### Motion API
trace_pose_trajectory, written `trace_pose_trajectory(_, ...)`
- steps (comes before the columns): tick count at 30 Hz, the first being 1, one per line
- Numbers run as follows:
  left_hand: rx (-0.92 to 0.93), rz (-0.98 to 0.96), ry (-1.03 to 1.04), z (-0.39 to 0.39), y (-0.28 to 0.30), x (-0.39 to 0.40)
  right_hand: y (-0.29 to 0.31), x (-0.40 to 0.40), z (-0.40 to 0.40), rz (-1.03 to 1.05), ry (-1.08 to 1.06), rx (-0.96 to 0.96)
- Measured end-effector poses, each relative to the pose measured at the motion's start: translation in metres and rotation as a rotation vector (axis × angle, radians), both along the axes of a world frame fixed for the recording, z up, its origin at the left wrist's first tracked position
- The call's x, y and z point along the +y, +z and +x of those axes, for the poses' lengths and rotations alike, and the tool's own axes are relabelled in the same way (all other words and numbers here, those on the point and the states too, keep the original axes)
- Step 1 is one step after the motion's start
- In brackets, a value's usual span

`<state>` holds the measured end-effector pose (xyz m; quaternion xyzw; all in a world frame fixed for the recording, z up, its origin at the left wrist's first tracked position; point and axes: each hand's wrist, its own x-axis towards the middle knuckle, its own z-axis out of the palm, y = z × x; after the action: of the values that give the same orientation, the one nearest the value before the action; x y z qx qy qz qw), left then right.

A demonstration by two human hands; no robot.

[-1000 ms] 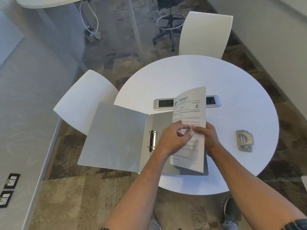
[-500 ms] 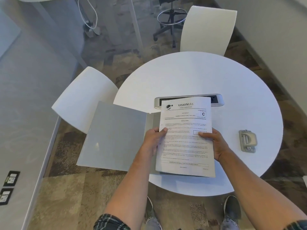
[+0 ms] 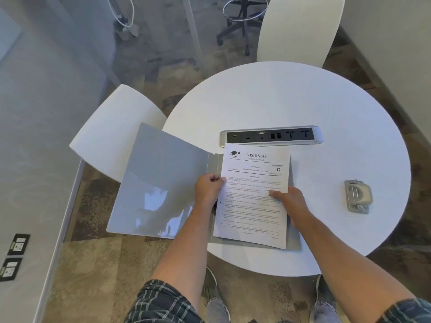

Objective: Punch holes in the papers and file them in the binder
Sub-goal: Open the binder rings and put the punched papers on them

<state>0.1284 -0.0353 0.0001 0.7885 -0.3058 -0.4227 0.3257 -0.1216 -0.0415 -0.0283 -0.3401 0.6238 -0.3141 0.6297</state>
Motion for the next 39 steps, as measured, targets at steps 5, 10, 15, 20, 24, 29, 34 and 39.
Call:
trace_pose_trajectory(5, -0.016, 0.037, 0.035, 0.000, -0.006, -0.009, -0.011, 0.002, -0.002, -0.002, 0.017, 0.051)
trace_pose_trajectory(10, 0.034, 0.062, 0.096, 0.000, -0.010, -0.014, -0.021, 0.000, -0.001, -0.005, 0.011, 0.087)
trace_pose_trajectory(15, 0.057, 0.052, 0.092, 0.000, -0.017, -0.016, -0.020, 0.000, -0.001, -0.023, 0.009, 0.084)
trace_pose_trajectory(20, 0.006, 0.061, 0.007, 0.004, -0.019, -0.017, -0.020, 0.003, -0.004, -0.041, 0.044, 0.096)
trace_pose_trajectory(24, 0.011, 0.100, 0.036, 0.012, -0.018, -0.017, -0.020, 0.009, -0.008, -0.102, 0.121, 0.103)
trace_pose_trajectory(29, 0.023, 0.098, 0.037, 0.020, -0.021, -0.014, -0.031, 0.015, -0.011, -0.104, 0.209, 0.126)
trace_pose_trajectory(34, -0.001, 0.093, 0.062, 0.017, -0.021, -0.015, -0.031, 0.019, -0.008, -0.126, 0.199, 0.216)
trace_pose_trajectory(39, -0.128, 0.112, -0.030, 0.013, -0.019, -0.019, -0.035, 0.027, -0.007, -0.211, 0.216, 0.413)
